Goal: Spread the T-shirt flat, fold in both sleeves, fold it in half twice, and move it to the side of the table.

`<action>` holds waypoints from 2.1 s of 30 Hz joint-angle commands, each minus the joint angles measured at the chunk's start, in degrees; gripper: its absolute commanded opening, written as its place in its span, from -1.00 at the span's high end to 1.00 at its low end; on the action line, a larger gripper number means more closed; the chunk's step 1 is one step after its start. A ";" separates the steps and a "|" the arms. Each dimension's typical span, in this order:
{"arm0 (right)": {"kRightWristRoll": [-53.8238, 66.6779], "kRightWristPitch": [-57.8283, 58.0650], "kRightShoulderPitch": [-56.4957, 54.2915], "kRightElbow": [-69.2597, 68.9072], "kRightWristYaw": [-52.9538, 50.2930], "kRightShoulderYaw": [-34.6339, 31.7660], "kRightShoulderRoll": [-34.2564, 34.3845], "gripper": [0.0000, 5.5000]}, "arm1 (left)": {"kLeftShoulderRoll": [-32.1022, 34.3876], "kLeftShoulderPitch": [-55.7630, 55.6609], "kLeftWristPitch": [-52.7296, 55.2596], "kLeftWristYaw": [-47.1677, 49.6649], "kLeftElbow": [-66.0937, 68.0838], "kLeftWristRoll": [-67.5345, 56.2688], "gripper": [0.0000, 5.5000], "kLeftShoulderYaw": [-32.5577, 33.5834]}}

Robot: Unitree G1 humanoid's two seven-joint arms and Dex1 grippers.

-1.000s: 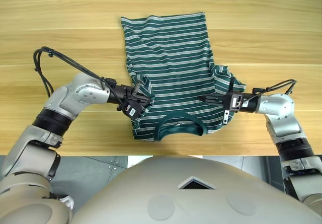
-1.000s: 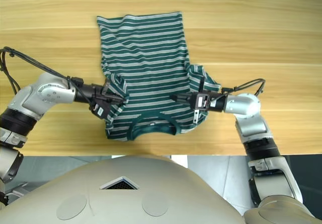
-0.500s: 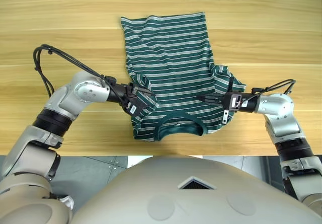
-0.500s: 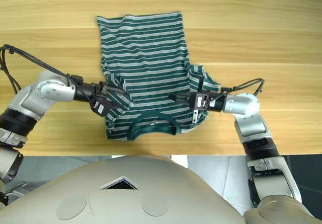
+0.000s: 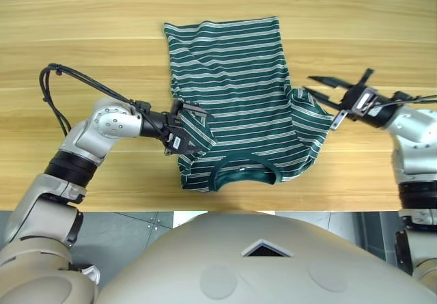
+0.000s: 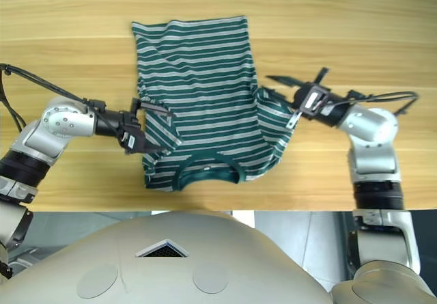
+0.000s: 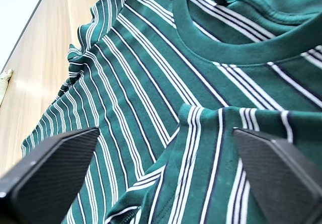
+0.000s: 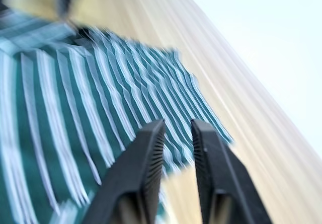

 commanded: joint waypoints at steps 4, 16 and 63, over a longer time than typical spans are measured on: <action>-13.15 2.43 11.60 0.25 -7.41 -4.50 -8.23 0.27 | -1.38 -1.39 -0.52 1.75 2.63 2.51 -0.96 0.83; -20.23 4.99 10.94 3.00 -9.93 3.37 -6.18 0.27 | -2.35 -1.72 -1.23 3.83 3.34 3.87 -0.96 1.24; -10.82 -3.26 7.35 -2.42 -9.34 9.11 -6.07 0.98 | -2.76 -2.47 -2.10 4.06 3.73 4.23 -0.96 1.12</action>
